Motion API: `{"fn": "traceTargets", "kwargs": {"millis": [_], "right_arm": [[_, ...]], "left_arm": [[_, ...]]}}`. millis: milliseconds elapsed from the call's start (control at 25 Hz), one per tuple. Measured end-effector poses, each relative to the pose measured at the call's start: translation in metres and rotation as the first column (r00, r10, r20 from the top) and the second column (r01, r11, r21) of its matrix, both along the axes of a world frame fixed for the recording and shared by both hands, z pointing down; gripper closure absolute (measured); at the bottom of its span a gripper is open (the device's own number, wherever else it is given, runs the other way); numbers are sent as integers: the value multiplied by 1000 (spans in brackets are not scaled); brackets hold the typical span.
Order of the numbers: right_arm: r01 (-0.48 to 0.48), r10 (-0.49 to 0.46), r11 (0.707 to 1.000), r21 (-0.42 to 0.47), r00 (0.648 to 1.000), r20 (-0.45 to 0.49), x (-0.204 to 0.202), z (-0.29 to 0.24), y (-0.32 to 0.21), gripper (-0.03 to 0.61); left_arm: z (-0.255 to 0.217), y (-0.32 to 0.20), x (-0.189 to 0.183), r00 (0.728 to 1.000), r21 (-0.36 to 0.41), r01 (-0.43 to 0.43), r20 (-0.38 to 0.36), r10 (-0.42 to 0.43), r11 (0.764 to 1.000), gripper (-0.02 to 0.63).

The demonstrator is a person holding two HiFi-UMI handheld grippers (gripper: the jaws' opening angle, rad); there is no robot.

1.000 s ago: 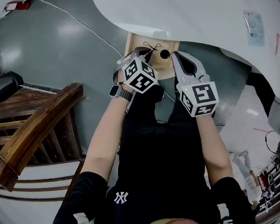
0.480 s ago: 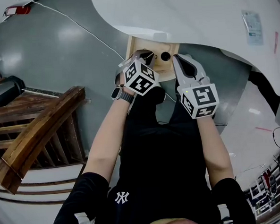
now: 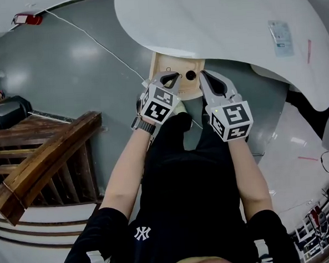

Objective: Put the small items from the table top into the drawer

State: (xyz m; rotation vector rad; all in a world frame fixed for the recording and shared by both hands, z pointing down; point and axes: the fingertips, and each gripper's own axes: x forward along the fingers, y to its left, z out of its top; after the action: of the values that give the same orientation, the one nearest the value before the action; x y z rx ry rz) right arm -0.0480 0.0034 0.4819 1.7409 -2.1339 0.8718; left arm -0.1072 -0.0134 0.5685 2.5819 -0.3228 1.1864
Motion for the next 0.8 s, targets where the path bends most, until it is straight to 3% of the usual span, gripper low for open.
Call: {"fn": "traceTargets", "kwargs": {"millis": [240,600,800], "right_arm": [[-15,15,999,37,1000,-5,14,-30,5,555],[-69,72,995,73,997,-40,61,-76,24,555],[-101,105,991,82,993,-48,90,-94,29,555]], "left_arm": [[-58,1,16,986,-43,80,-147,-85,996,614],[-153,20,75,936,-11,54,-347,-54,999,614],[-186,31,116,918,-39,16,-395,-31,999,614]]}}
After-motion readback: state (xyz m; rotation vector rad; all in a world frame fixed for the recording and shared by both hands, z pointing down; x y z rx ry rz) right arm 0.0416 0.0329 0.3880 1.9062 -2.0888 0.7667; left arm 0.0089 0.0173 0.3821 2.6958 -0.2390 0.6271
